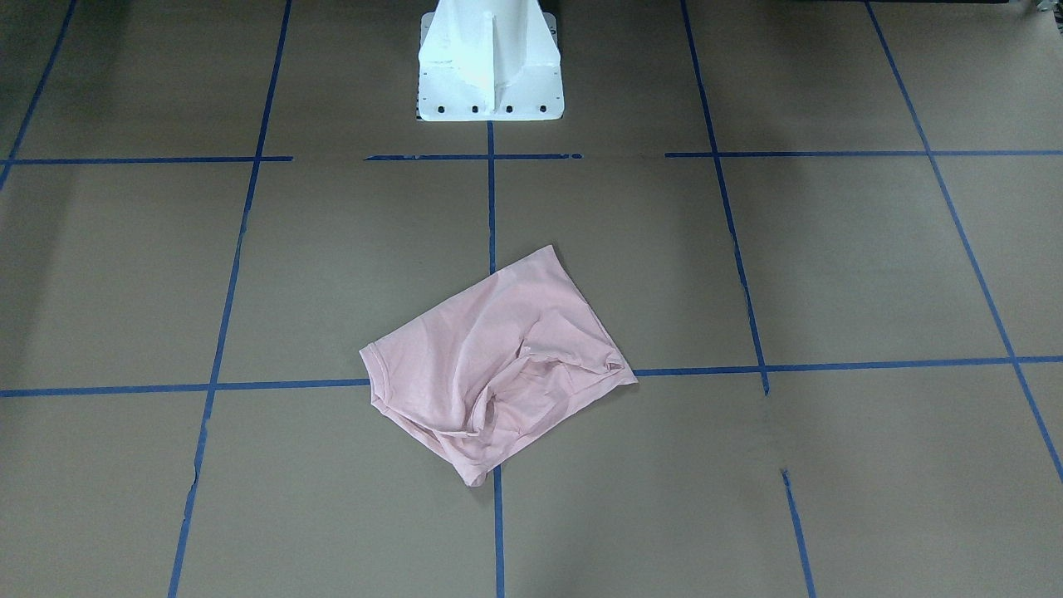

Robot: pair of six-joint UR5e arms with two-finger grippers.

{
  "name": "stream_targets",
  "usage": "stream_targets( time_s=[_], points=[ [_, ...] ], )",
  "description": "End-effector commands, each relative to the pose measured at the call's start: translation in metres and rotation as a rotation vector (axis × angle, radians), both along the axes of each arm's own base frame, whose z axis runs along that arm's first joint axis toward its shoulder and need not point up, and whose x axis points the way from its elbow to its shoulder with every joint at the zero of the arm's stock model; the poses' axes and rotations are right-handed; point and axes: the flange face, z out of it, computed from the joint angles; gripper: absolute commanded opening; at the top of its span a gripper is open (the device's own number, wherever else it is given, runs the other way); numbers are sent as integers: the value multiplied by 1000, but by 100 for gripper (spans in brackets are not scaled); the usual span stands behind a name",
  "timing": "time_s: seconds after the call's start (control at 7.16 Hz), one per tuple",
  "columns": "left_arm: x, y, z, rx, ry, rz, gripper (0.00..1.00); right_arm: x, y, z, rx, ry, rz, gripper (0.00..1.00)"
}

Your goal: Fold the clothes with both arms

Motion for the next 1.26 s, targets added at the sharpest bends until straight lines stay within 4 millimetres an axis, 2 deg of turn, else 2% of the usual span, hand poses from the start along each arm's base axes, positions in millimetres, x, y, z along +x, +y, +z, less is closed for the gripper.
stream_targets(
  time_s=[0.0,0.14,0.28,0.42,0.7,0.84,1.12],
  points=[
    [-2,12,33,-37,-38,-17,100,-3,16,21,-30,4,97,100],
    [-2,20,64,-105,-29,-7,100,-8,23,44,-45,2,92,100],
    [-1,22,91,-157,-22,-2,100,-13,22,58,-56,3,87,100],
    [4,26,108,-203,40,10,100,-19,22,67,-84,2,87,100],
    [8,24,101,-234,88,13,100,-42,11,58,-137,13,121,100],
    [8,22,91,-232,88,13,100,-43,5,54,-117,14,163,100],
    [8,22,89,-227,88,13,100,-51,-2,44,-118,7,254,100]
  ],
)
